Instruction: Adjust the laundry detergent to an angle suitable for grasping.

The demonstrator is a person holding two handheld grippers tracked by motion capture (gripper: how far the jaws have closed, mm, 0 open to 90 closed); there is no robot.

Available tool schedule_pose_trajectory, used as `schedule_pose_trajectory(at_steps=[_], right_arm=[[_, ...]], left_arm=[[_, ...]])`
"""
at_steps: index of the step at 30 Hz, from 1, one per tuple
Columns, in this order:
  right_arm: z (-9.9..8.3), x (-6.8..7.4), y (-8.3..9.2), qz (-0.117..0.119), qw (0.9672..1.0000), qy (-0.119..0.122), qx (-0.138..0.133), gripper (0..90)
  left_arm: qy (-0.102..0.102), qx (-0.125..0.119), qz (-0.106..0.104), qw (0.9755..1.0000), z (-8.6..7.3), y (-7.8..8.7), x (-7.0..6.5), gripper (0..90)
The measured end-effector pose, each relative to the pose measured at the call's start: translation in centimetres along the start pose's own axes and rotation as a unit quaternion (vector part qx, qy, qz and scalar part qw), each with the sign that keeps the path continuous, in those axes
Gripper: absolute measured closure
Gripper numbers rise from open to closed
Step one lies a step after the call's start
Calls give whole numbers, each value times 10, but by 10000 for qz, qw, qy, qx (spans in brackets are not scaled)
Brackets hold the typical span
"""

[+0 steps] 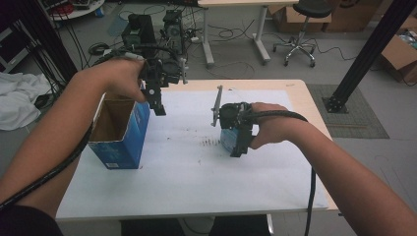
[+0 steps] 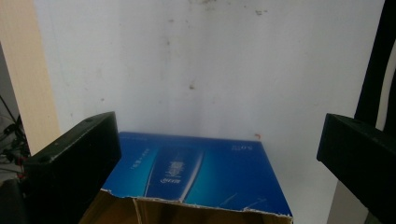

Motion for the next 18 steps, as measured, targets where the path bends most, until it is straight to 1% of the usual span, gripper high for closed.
schedule_pose_trajectory(at_steps=[3,5,7,8,9,11,12,15,18], right_arm=[[-1,0,1,-6,10000,34,77,0],[-1,0,3,16,10000,44,71,0],[-1,0,4,24,10000,40,63,0],[-1,-1,8,15,9999,68,81,0],[-2,-2,10,-4,9999,71,98,0],[-2,-4,11,-35,9999,59,107,0],[-2,-5,11,-45,10000,37,61,0],[-3,-6,10,-67,9999,82,101,0],[-2,-4,10,-53,9999,112,81,0]], left_arm=[[3,-2,6,10000,0,2,0,1],[5,-31,0,10000,0,2,0,1],[8,14,-9,10000,-1,2,0,1],[23,66,4,10000,-2,1,1,1],[23,66,4,10000,-2,1,1,1],[25,46,6,10000,-2,1,2,1],[13,-36,-3,10000,0,1,3,1],[58,9,0,10000,0,-1,4,1],[74,-14,-13,10000,-1,-1,2,1]])
Point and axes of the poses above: each handheld gripper's, and its own axes: y roughly backward along the jaws, z roughly out of its top, x roughly to its left, the point moved 10 cm from there along -y, roughly forward along the jaws, and after that the axes turned 9 degrees about -z, right-handed, at the moved point
